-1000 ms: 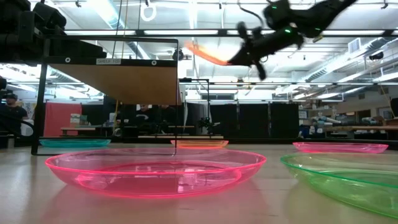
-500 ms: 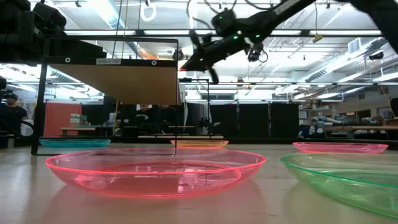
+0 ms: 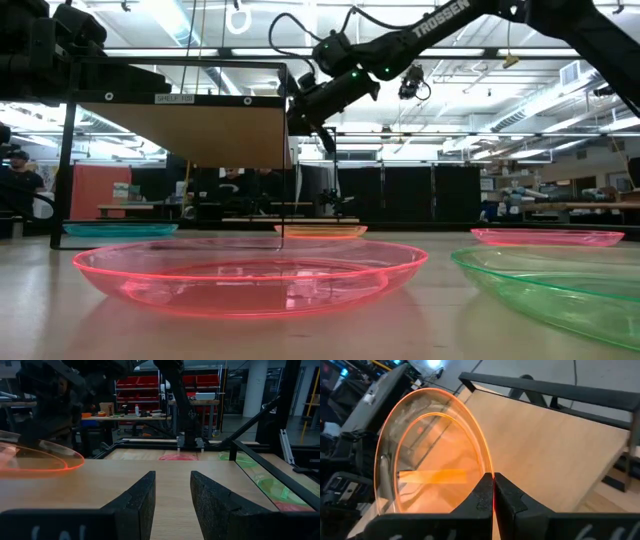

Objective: Place and stack plates onto a shelf
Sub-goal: Put the right orange plate on the shelf

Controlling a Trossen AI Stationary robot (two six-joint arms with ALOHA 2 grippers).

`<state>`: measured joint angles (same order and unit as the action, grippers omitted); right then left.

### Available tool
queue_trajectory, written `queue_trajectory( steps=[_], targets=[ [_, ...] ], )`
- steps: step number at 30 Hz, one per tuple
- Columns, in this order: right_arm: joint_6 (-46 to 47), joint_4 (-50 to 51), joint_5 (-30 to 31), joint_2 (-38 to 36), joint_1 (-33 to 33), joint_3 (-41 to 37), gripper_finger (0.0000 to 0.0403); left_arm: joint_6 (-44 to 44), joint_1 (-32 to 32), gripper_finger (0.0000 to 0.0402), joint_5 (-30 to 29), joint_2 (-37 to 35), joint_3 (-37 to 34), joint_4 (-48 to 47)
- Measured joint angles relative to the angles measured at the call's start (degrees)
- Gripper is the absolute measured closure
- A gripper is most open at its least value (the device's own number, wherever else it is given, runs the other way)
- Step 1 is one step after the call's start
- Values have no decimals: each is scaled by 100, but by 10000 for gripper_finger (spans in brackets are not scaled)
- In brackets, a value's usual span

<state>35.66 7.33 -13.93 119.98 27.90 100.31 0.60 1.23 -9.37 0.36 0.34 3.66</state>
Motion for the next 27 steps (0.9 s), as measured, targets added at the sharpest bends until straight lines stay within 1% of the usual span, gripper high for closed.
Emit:
queue_trajectory(
  steps=[9,27],
  targets=[
    [-122,12,77,-2,5,2,387,0,-1,271,0,0,-1,0],
    [-134,9,80,-7,31,2,383,0,0,271,0,0,0,-2]
  ],
)
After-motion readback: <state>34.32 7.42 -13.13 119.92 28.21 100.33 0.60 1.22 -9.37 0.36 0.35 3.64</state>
